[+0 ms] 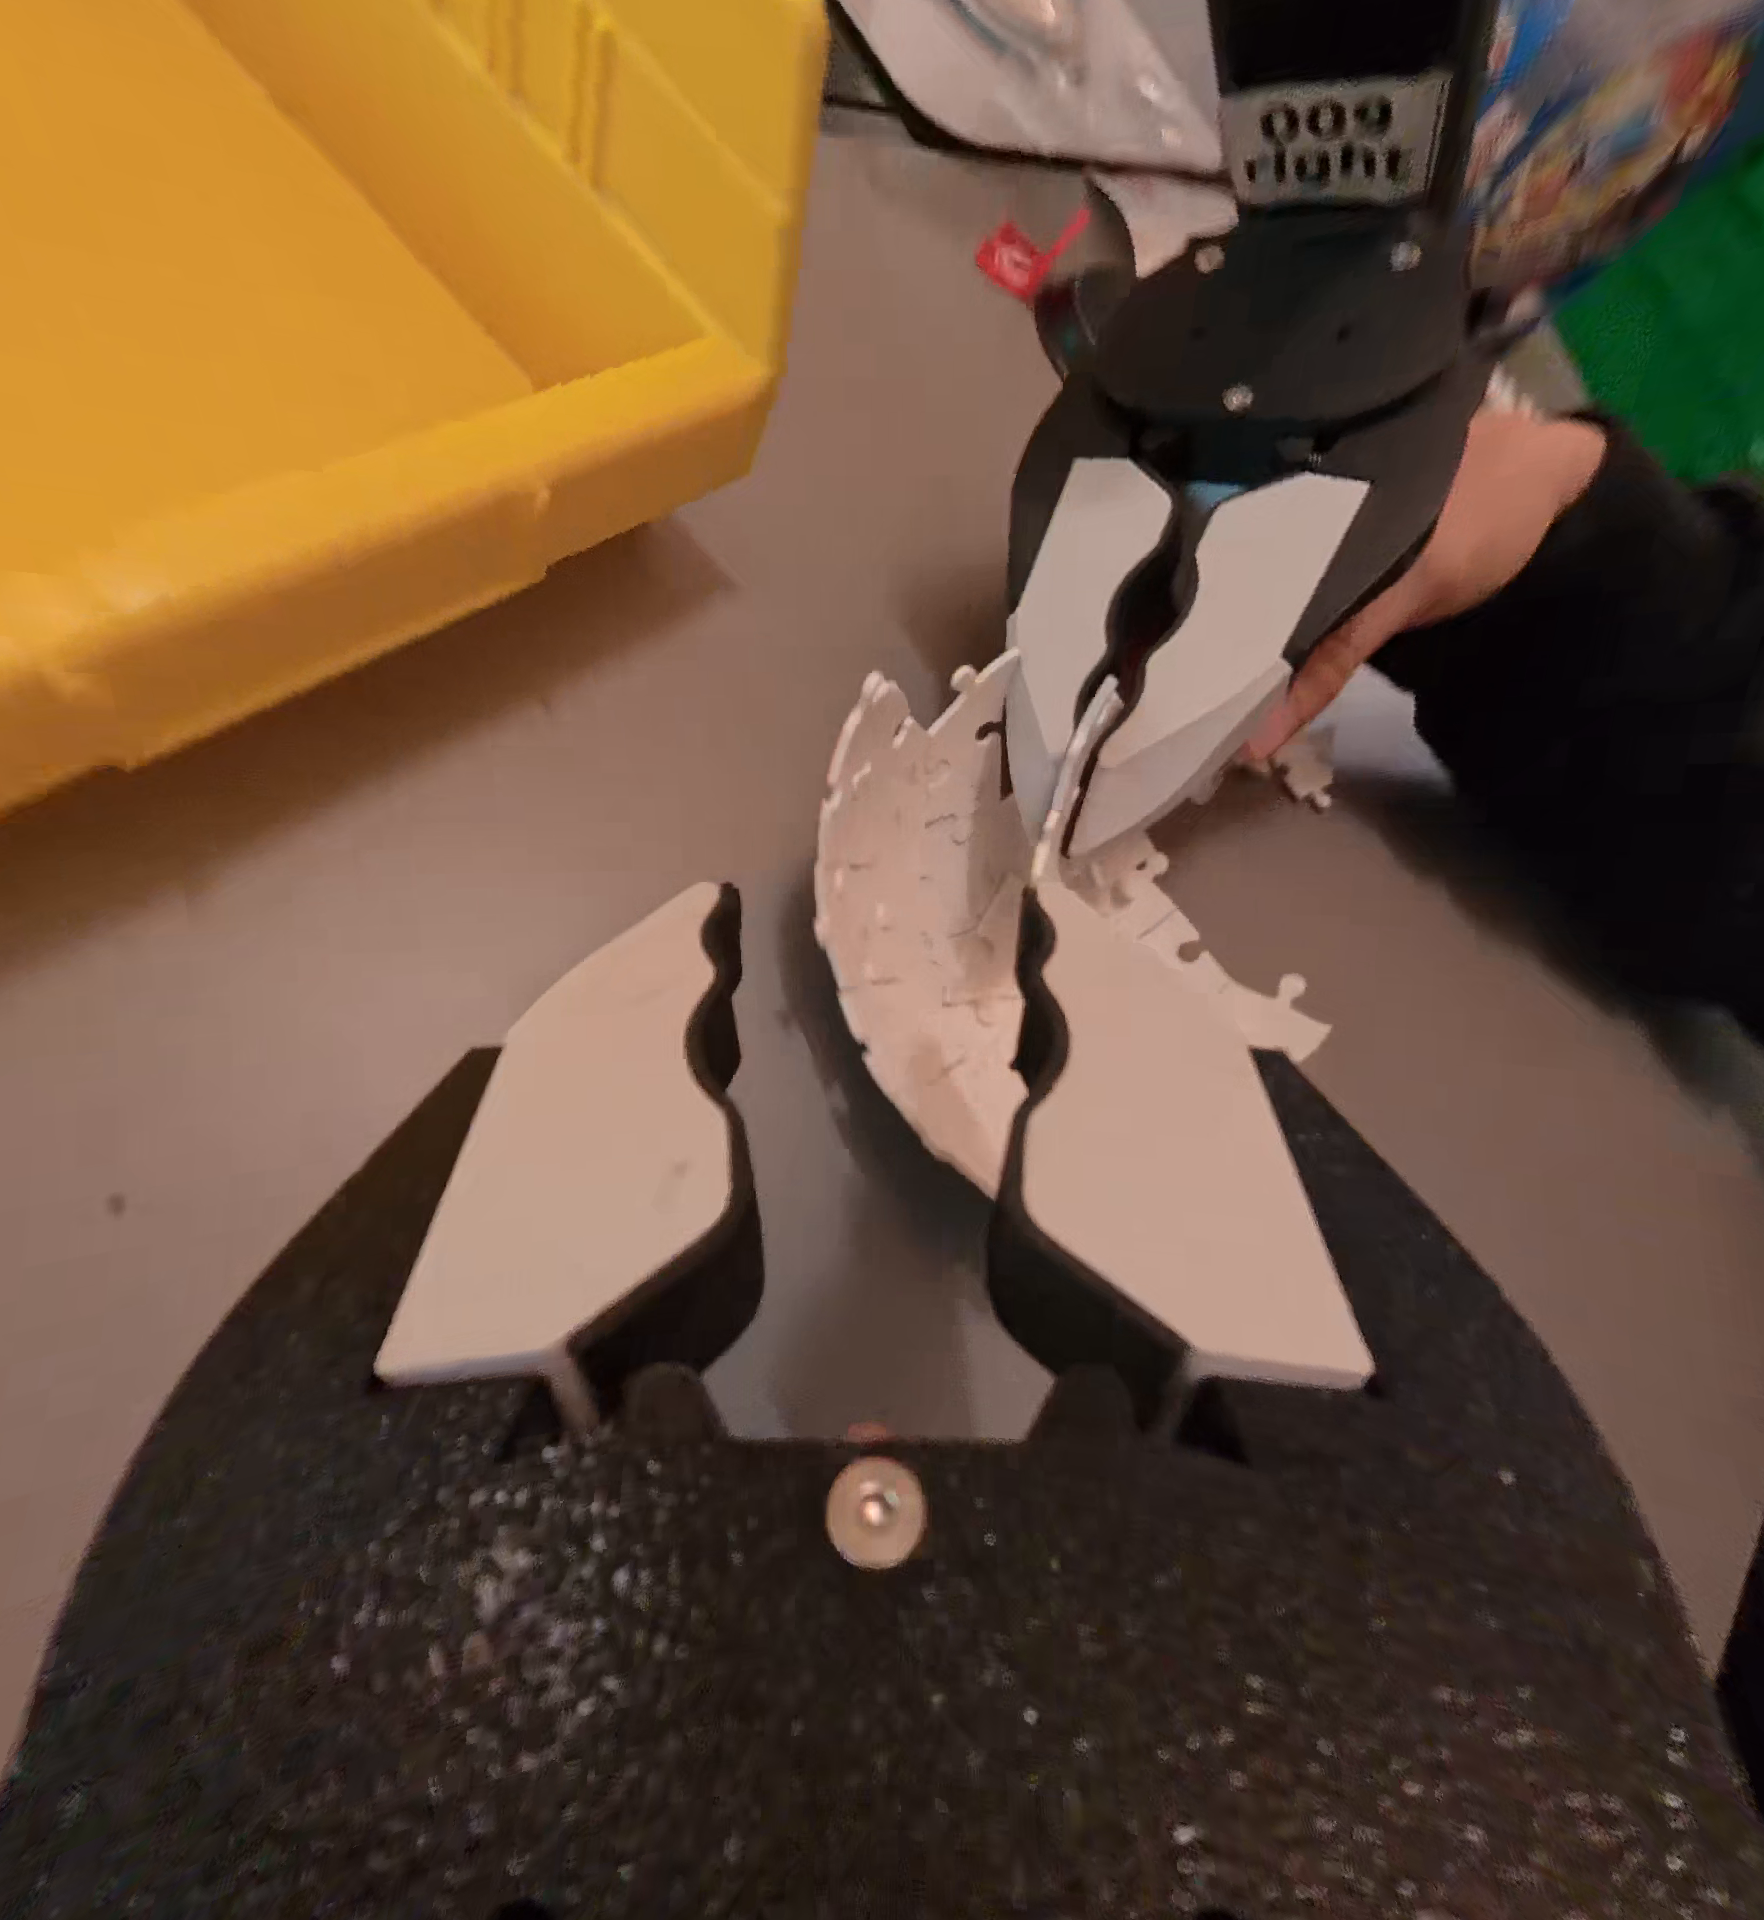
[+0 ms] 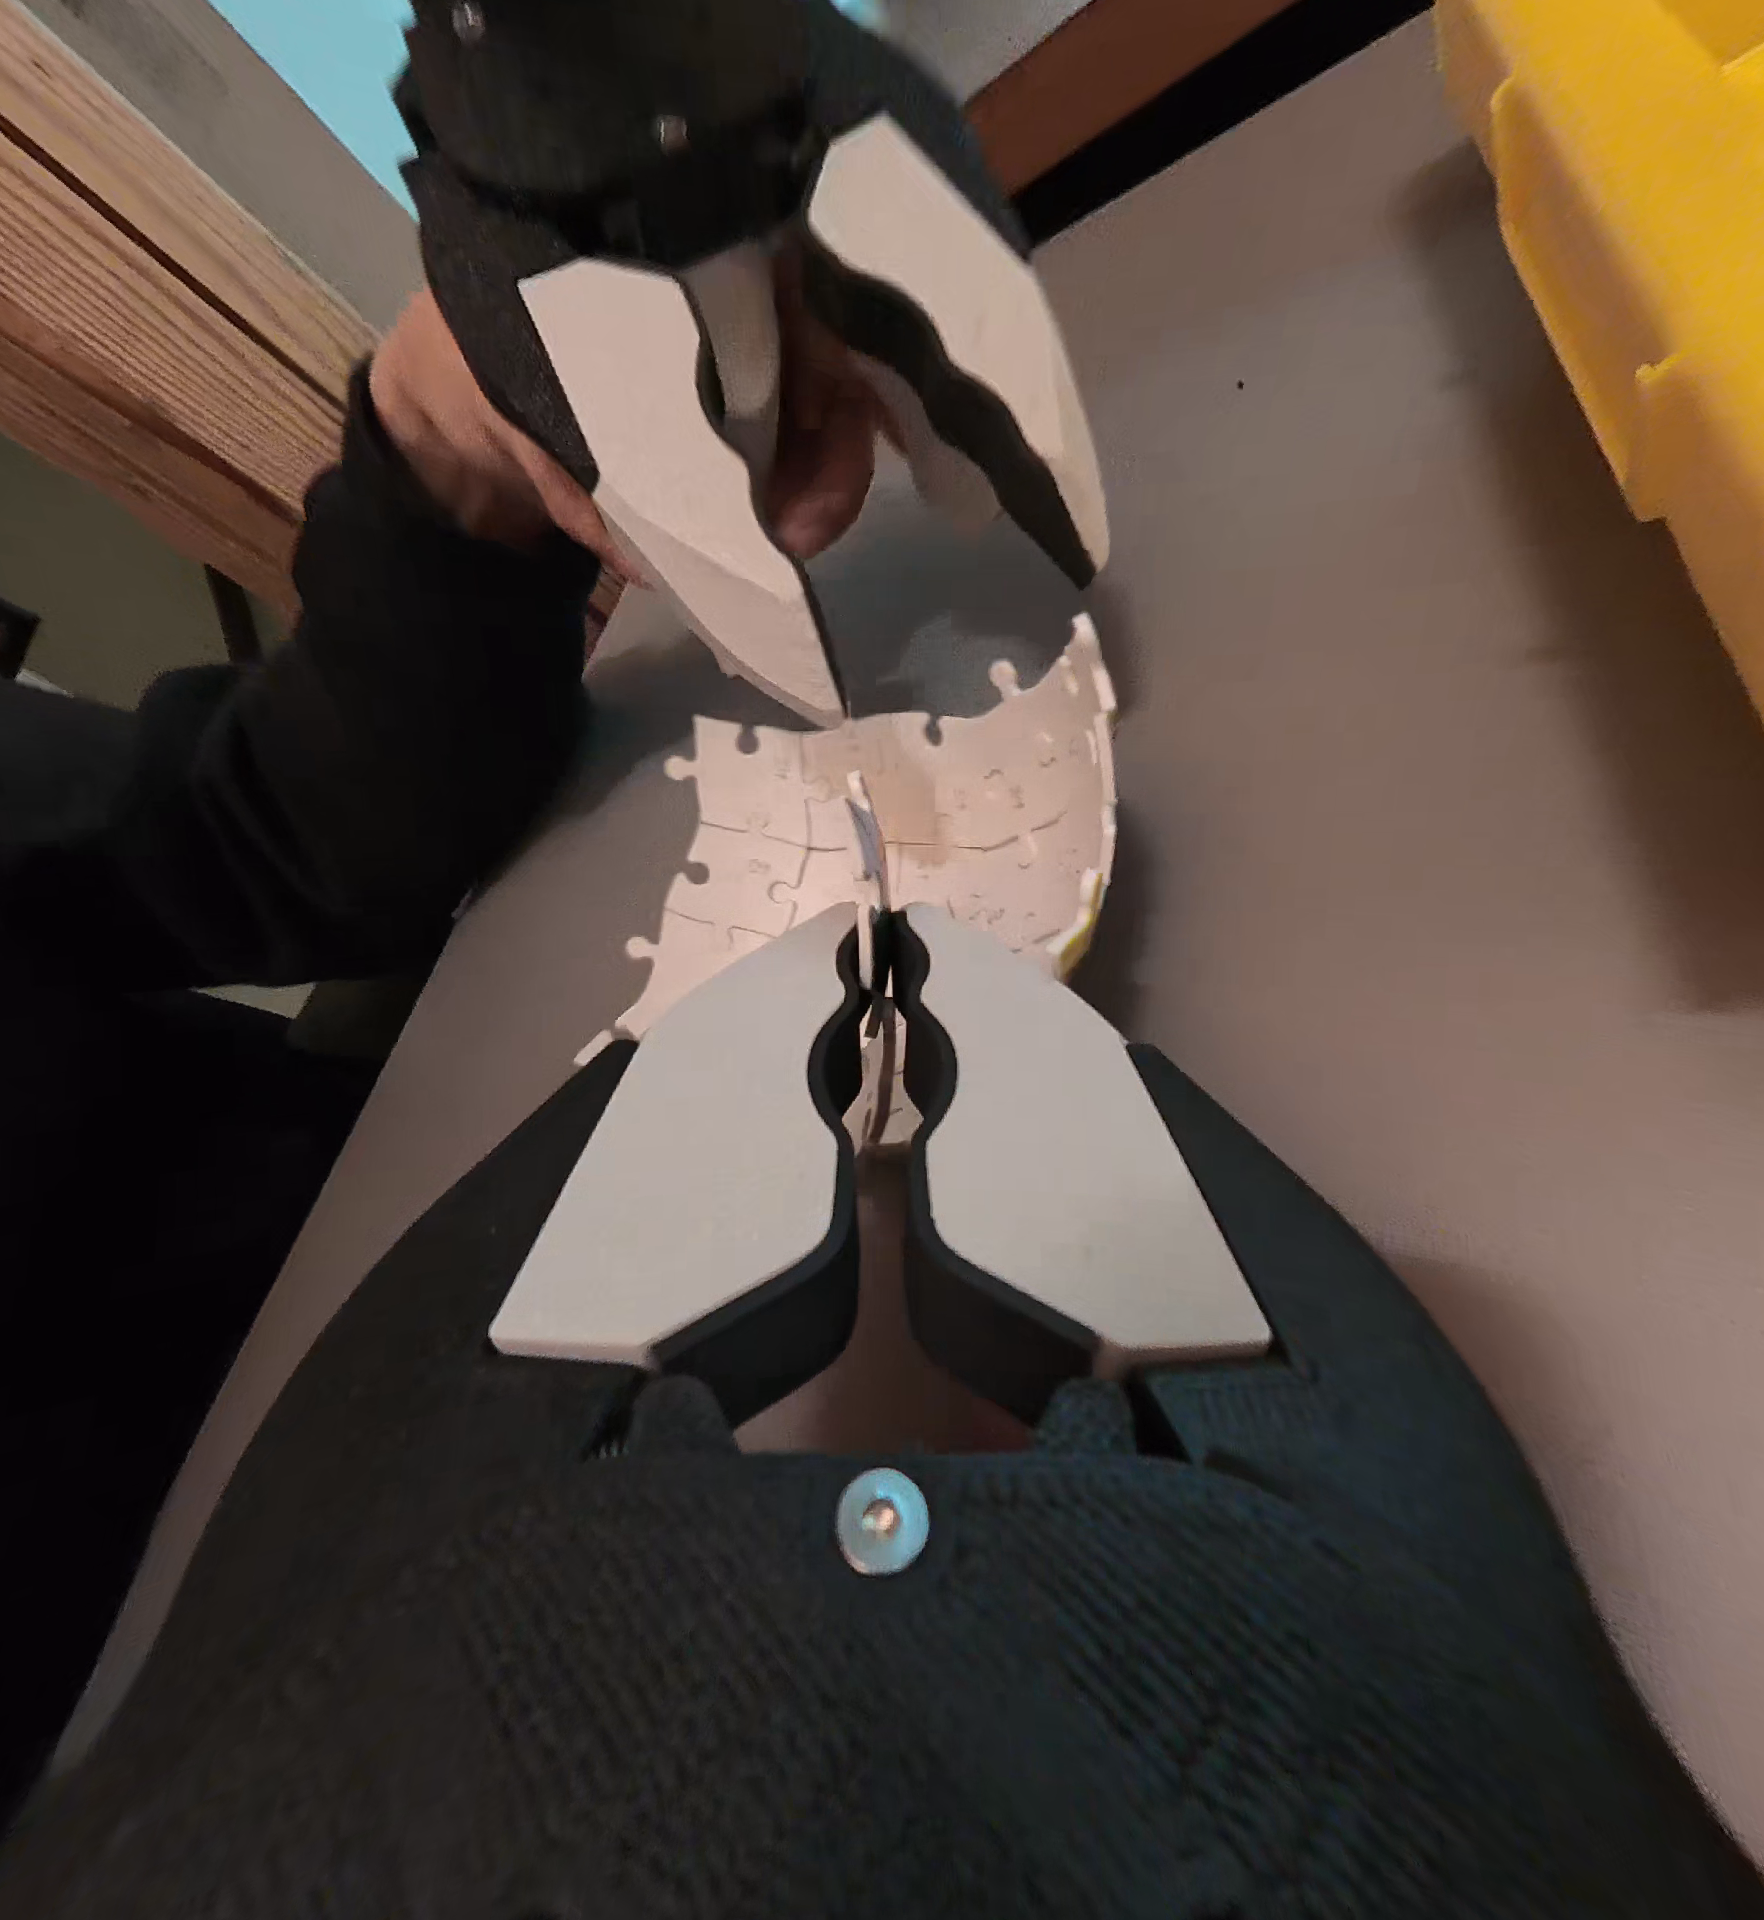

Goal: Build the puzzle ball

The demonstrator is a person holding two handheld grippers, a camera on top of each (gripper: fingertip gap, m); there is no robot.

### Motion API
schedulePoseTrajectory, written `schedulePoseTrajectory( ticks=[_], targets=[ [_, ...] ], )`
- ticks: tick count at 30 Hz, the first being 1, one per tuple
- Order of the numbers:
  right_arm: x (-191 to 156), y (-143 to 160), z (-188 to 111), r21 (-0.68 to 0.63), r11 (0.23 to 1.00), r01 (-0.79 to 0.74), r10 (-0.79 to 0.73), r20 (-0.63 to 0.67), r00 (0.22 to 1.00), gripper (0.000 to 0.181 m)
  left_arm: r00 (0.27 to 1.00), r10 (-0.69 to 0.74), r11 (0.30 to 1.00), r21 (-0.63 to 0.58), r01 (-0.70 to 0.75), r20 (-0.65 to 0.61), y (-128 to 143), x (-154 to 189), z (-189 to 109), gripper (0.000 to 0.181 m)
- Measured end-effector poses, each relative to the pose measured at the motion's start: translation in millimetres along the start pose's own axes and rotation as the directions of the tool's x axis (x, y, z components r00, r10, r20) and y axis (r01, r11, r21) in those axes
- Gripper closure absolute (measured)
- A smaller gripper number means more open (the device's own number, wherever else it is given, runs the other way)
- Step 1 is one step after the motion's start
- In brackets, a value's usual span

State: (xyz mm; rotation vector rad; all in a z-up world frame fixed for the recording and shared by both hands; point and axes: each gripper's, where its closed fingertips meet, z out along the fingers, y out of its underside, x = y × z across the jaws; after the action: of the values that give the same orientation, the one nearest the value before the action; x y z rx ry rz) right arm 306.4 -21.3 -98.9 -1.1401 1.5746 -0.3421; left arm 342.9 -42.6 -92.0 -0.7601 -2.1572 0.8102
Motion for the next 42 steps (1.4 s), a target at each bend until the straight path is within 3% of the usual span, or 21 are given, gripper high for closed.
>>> schedulePoseTrajectory(
  ticks=[3,6,8,12,14,16,20,23,27,29,31,34,38,40,42],
  targets=[
    [-7.8,3.7,-1.3,0.024,0.999,-0.024,0.024,-0.004,1.0,0.179,0.996,-0.088,0.993,0.078,0.089,-0.009,10.4,11.1,-8.0,0.127],
    [-13.1,12.4,-0.2,0.024,0.999,-0.034,0.035,-0.052,0.998,0.179,0.996,-0.08,0.988,0.127,0.083,-0.025,18.4,31.7,-8.3,0.126],
    [-17.0,14.5,-1.5,0.069,0.996,-0.05,0.056,-0.087,0.995,0.178,0.999,-0.043,0.993,0.114,0.04,0.018,21.7,41.2,-9.2,0.125],
    [-38.8,2.8,-18.9,0.258,0.963,-0.079,0.107,-0.096,0.99,0.157,0.982,0.1,0.985,0.122,-0.12,0.159,13.7,61.2,-17.2,0.125],
    [-46.3,1.9,-32.5,0.324,0.943,-0.074,0.133,-0.163,0.978,0.141,0.96,0.191,0.974,0.086,-0.211,0.203,9.6,77.5,-20.4,0.124],
    [-57.8,10.0,-47.3,0.357,0.933,-0.044,0.144,-0.261,0.955,0.139,0.921,0.291,0.948,0.053,-0.314,0.259,5.5,93.4,-26.7,0.126],
    [-92.4,53.6,-82.3,0.354,0.935,0.014,0.182,-0.514,0.838,0.123,0.857,0.385,0.887,0.121,-0.446,0.342,-4.7,126.5,-42.0,0.12],
    [-121.3,119.7,-112.7,0.216,0.976,0.005,0.156,-0.722,0.674,0.098,0.877,0.356,0.888,0.176,-0.425,0.322,-2.7,138.8,-43.2,0.108],
    [-159.5,210.1,-164.4,-0.061,0.998,0.009,-0.059,-0.904,0.423,0.086,0.879,0.304,0.9,0.192,-0.391,0.368,7.1,117.7,-42.5,0.103],
    [-171.9,239.9,-191.6,-0.114,0.993,0.04,-0.121,-0.947,0.299,0.087,0.88,0.256,0.905,0.222,-0.364,0.399,16.2,104.0,-40.8,0.1],
    [-182.7,259.9,-217.4,-0.071,0.995,0.074,-0.084,-0.976,0.2,0.087,0.883,0.229,0.889,0.283,-0.361,0.409,23.7,101.4,-40.1,0.103],
    [-194.4,274.6,-237.0,0.071,0.989,0.127,0.045,-0.978,0.202,0.09,0.856,0.232,0.881,0.274,-0.387,0.462,35.6,98.5,-42.7,0.108],
    [-190.1,298.7,-255.6,0.171,0.984,0.044,0.161,-0.971,0.178,0.086,0.809,0.251,0.9,0.179,-0.397,0.531,62.6,91.2,-45.7,0.107],
    [-189.5,300.8,-256.7,0.195,0.978,0.073,0.179,-0.967,0.181,0.095,0.823,0.225,0.904,0.204,-0.377,0.522,74.0,92.3,-50.8,0.107],
    [-192.9,304.9,-261.8,0.189,0.979,0.073,0.177,-0.973,0.149,0.094,0.845,0.208,0.899,0.243,-0.364,0.494,79.8,96.8,-61.8,0.12]
  ],
)
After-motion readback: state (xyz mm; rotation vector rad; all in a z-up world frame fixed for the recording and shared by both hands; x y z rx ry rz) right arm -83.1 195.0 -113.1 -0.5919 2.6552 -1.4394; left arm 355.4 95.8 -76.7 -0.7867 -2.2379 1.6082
